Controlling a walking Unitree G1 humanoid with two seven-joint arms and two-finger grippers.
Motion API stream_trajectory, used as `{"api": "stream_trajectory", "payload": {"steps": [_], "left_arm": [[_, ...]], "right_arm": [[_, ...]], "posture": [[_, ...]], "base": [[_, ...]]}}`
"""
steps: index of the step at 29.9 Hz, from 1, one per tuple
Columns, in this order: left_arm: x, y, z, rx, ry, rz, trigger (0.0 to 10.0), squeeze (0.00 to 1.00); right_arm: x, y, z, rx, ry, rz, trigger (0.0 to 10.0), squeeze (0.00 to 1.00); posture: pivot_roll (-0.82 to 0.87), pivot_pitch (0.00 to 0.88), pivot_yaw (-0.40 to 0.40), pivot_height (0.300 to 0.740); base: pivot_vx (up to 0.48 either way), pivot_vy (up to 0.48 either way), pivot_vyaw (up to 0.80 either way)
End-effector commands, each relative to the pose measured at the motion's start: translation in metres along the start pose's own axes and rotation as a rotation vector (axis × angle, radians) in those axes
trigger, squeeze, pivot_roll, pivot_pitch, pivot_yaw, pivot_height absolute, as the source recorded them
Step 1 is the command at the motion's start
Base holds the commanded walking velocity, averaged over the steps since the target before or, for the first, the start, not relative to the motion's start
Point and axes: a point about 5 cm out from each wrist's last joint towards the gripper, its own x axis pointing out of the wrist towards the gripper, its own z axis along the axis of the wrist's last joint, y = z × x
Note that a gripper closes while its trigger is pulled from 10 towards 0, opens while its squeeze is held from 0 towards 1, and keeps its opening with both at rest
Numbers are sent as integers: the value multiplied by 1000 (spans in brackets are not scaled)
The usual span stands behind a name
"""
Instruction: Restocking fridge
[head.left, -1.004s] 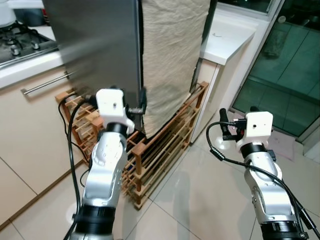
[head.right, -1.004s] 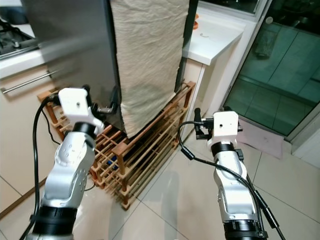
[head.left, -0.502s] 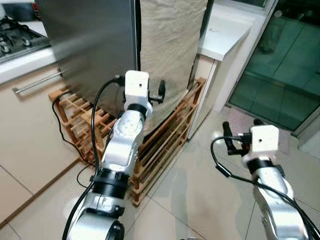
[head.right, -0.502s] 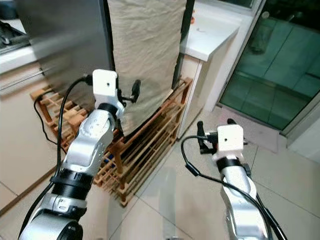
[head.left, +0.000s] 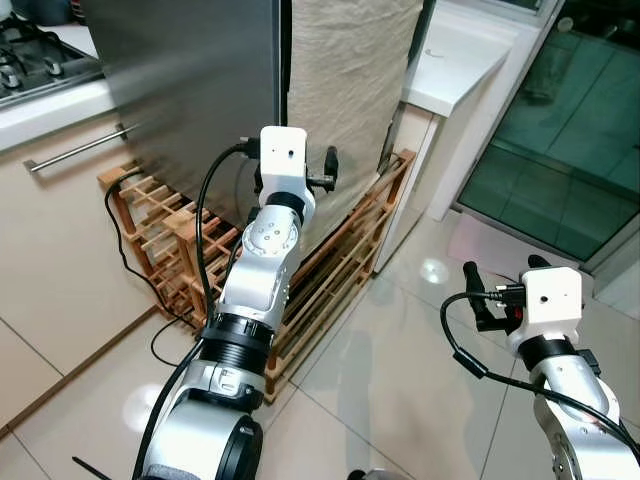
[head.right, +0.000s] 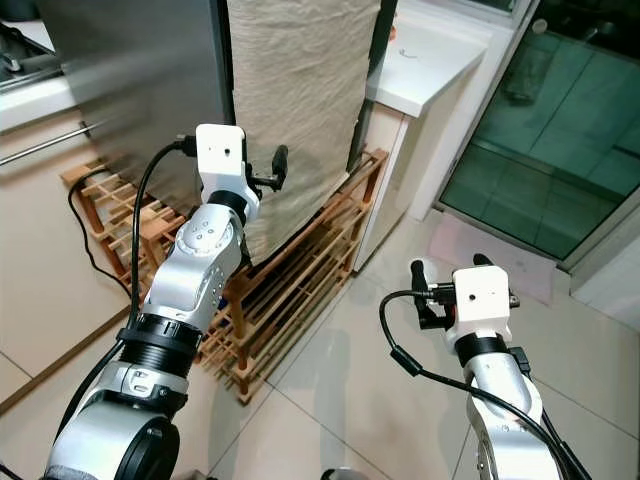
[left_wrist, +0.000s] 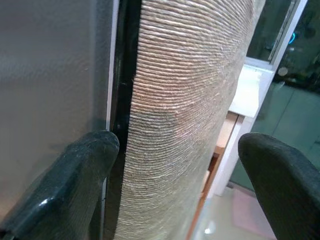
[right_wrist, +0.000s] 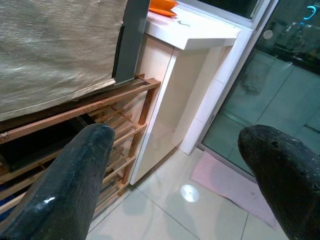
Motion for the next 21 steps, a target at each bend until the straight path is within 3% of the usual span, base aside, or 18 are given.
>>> {"api": "stream_trajectory", "payload": {"steps": [1,3,4,9,10,13,14,15,16,17,21], "left_arm": [[1,-12,-14,-94,112,-35,10000,0],[1,-15,-17,-126,146,-56,10000,0],[2,-18,-17,-77,145,-89,10000,0],[2,-25,-16,11,132,-150,10000,0],[1,-37,-12,109,116,-256,10000,0],[0,-49,-7,197,77,-357,10000,0],[-3,-58,-1,191,42,-431,10000,0],[-3,-58,-1,191,42,-431,10000,0],[-15,-79,10,193,-44,-619,10000,0],[-15,-79,10,193,-44,-619,10000,0],[-30,-98,13,161,-80,-794,10000,0]], "right_arm": [[-2,-7,3,3,1,-17,10000,0],[-1,-6,3,6,4,-15,10000,0],[0,-5,4,6,4,-11,10000,0],[1,-5,4,8,4,-9,10000,0],[2,-4,4,9,4,-8,10000,0],[5,-4,5,11,3,-7,10000,0],[5,-4,5,11,2,-7,10000,0],[5,-4,5,11,2,-7,10000,0],[6,-3,6,12,-1,-5,10000,0],[6,-3,6,12,-1,-5,10000,0],[8,-2,6,13,-3,-1,10000,0]], "posture": [[-161,67,-93,740],[-158,66,-95,740],[-157,64,-95,740],[-157,62,-96,740],[-156,57,-95,740],[-155,54,-96,740],[-155,54,-96,740],[-155,54,-96,740],[-153,50,-96,740],[-153,50,-96,740],[-151,45,-97,740]], "base": [[0,0,0],[0,0,0],[0,0,0],[0,0,0],[0,0,0],[0,0,0],[0,0,0],[0,0,0],[0,0,0],[0,0,0],[0,0,0]]}}
